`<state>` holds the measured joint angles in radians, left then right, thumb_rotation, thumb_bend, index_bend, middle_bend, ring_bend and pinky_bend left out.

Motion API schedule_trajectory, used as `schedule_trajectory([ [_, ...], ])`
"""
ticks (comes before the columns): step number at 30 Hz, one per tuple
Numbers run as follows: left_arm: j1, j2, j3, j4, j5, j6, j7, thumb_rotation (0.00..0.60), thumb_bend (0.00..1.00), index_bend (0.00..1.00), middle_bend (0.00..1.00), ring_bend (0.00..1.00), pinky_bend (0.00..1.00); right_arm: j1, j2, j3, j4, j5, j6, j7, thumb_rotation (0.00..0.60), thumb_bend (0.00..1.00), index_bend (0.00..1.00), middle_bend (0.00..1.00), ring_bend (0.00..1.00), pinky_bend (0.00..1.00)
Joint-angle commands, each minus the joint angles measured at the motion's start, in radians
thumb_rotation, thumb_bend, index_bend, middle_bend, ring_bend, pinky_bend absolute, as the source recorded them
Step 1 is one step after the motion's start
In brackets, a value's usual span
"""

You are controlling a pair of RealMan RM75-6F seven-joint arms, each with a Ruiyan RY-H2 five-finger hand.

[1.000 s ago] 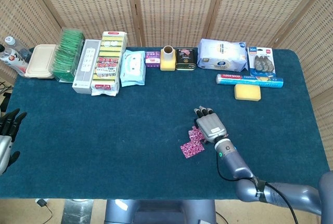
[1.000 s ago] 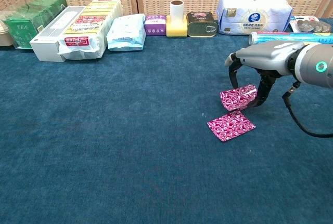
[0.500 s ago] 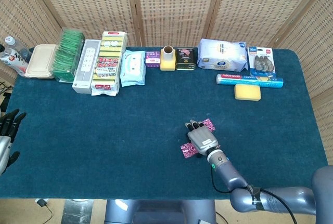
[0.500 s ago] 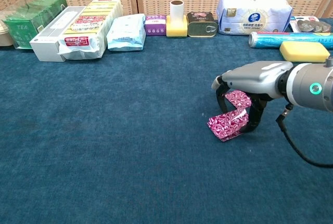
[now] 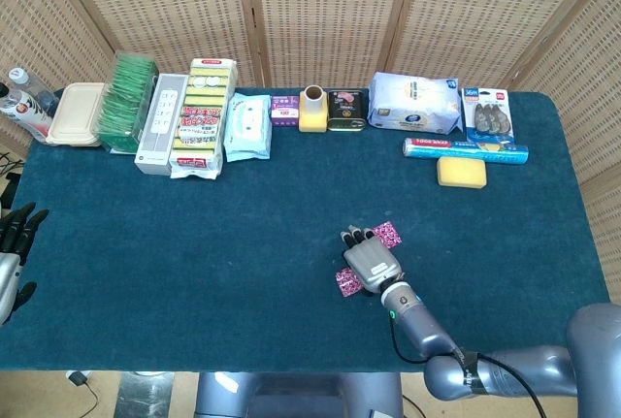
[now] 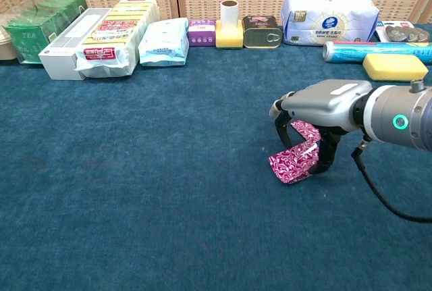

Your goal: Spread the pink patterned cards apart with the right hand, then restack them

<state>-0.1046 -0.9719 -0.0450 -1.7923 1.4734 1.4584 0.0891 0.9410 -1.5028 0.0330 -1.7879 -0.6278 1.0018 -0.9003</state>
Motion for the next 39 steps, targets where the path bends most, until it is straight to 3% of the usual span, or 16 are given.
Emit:
schedule_trajectory([
  [1, 0.0, 0.0, 0.0, -0.001, 0.001, 0.001, 0.001, 0.6, 0.13, 0.0, 0.0, 0.0, 0.07, 0.01, 0.005, 0.006, 0.005, 0.016, 0.006, -0.003, 0.6, 0.3, 0.43, 0.1, 0.02, 0.14],
  [10, 0.0, 0.001, 0.0, -0.002, -0.003, -0.003, -0.002, 0.6, 0.13, 0.0, 0.0, 0.0, 0.07, 0.041, 0.025, 0.003, 0.035, 0.081, -0.026, -0.005, 0.6, 0.3, 0.4, 0.1, 0.02, 0.15],
  [29, 0.001, -0.001, 0.001, -0.003, -0.002, 0.001, 0.002, 0.6, 0.13, 0.0, 0.0, 0.0, 0.07, 0.077, 0.04, -0.046, 0.028, 0.078, -0.05, -0.003, 0.6, 0.29, 0.4, 0.1, 0.02, 0.17],
  [39, 0.0, 0.002, 0.001, -0.002, -0.002, -0.001, -0.003, 0.6, 0.13, 0.0, 0.0, 0.0, 0.07, 0.087, 0.033, -0.056, 0.032, 0.081, -0.039, 0.007, 0.6, 0.29, 0.29, 0.09, 0.02, 0.17],
])
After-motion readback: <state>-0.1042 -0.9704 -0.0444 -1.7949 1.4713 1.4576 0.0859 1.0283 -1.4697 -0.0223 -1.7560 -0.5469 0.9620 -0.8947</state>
